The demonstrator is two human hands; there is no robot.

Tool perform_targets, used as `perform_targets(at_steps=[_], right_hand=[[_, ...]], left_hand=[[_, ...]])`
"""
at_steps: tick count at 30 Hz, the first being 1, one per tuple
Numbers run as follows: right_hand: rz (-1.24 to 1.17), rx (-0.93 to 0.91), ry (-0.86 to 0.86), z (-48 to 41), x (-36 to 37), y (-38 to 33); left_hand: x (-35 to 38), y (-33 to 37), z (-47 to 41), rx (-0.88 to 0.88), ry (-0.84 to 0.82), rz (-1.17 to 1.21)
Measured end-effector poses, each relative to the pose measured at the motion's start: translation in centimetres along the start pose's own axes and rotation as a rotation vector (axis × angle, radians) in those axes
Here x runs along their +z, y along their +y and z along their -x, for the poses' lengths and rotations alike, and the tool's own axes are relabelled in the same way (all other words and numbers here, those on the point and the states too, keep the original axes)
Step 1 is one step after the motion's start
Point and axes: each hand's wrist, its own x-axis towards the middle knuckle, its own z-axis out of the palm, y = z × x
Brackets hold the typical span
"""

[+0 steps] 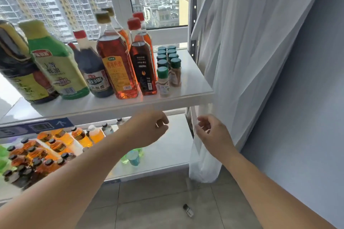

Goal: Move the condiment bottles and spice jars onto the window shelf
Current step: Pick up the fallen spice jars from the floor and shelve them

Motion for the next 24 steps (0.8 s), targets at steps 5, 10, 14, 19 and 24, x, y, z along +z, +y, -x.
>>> perform_targets(at_steps=[5,10,14,19,24], right_hand=[[0.055,0.150,-0.068,6.4,2.9,2.0],[0.099,0.294,-0.137,12.9,5.3,5.2],[0.157,0.418,-0.157,15.8,6.4,8.0],[0.151,0.522,-0.199,16.8,7.8,12.4],[0.221,0.594,-0.297,17.3,10.1,18.4]], left_hand=[[4.4,-4.2,5.3,-0.062,-0.114,0.132],[9.1,-7.0,10.0,-0.107,-0.255,0.171],[11.9,-7.7,12.2,-0.141,-0.368,0.182],[15.4,-8.9,12.1,-0.199,-0.446,0.191],[21.1,-9.7,11.0,-0.218,-0.507,0.201]])
